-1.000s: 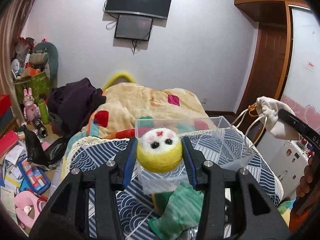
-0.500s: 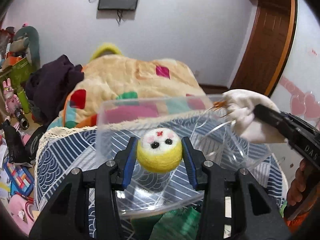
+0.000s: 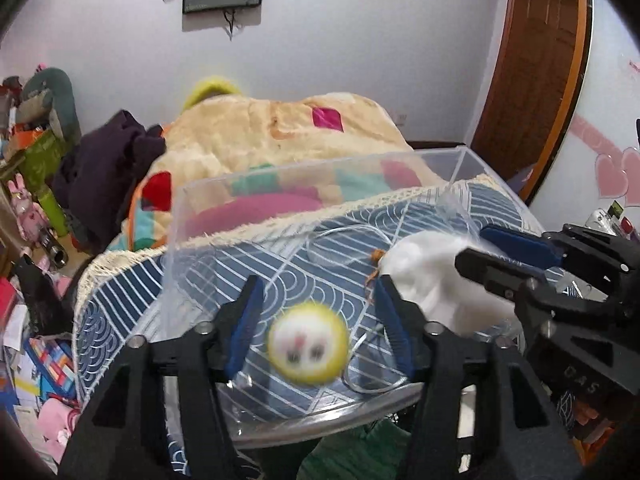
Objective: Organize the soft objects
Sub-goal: 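Lower the yellow ball into the clear box with the left tool while the right drops the bag in, then grasp the green knit glove with the left tool while the right tool grasps the black-strapped white item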
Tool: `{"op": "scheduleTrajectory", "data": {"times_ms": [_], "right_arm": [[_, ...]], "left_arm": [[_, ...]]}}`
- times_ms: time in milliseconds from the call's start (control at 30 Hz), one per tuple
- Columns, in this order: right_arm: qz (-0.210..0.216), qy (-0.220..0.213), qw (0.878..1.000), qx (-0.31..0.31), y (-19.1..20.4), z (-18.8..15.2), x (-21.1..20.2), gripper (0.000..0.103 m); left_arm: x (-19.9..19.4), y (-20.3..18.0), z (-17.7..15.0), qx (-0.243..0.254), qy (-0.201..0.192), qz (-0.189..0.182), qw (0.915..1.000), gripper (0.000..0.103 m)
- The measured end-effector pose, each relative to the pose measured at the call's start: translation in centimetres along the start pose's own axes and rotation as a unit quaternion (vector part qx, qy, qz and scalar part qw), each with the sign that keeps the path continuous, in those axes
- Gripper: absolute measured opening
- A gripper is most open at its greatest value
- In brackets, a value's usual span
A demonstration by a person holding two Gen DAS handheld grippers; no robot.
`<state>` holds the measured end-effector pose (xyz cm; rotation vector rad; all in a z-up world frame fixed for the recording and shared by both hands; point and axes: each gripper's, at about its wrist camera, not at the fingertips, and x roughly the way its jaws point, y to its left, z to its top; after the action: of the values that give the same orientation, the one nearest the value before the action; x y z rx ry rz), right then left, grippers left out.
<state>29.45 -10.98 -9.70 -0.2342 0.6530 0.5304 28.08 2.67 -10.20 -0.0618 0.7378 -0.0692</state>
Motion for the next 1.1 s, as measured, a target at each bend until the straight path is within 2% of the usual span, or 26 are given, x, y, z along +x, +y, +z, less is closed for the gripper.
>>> {"op": "scheduleTrajectory", "data": {"times_ms": [67,200,333,500,733,833,967,1100], "right_arm": [[0.0,-0.013,1.0,0.001,-0.1,0.0,-1.0,0.05],[-0.001,-0.037,0.999,0.002,-0.2,0.5,-2.7,0.054],[0.003,-0.065,0.998,0.008,-0.3,0.3,-5.1,0.069],[0.013,-0.089,0.996,0.001,0.5,-1.0,-7.5,0.079],[0.042,-0.085,0.995,-0.007,2.8,-3.5,-8.1,0.081],[0.057,-0.074,0.996,-0.009,3.9,-4.8,-7.4,0.086],[0.072,-0.05,0.996,-0.001,5.0,-6.1,-5.9,0.086],[0.058,-0.027,0.998,-0.004,6.0,-6.7,-3.8,0.086]], "left_arm": [[-0.8,0.1,0.1,0.0,-0.011,0.002,0.9999,0.064],[-3.1,0.5,0.5,-0.001,-0.031,-0.004,0.9995,0.064],[-6.2,0.8,0.2,-0.003,-0.057,-0.008,0.9983,0.074],[-9.2,1.2,-2.0,-0.008,-0.069,-0.025,0.9973,0.082],[-10.2,0.8,-6.9,0.004,-0.046,-0.031,0.9985,0.083],[-10.3,1.3,-9.0,-0.009,-0.027,-0.038,0.9989,0.083],[-10.3,1.5,-10.9,-0.013,-0.01,-0.035,0.9993,0.083],[-10.3,1.0,-12.4,0.005,-0.006,-0.018,0.9998,0.083]]}}
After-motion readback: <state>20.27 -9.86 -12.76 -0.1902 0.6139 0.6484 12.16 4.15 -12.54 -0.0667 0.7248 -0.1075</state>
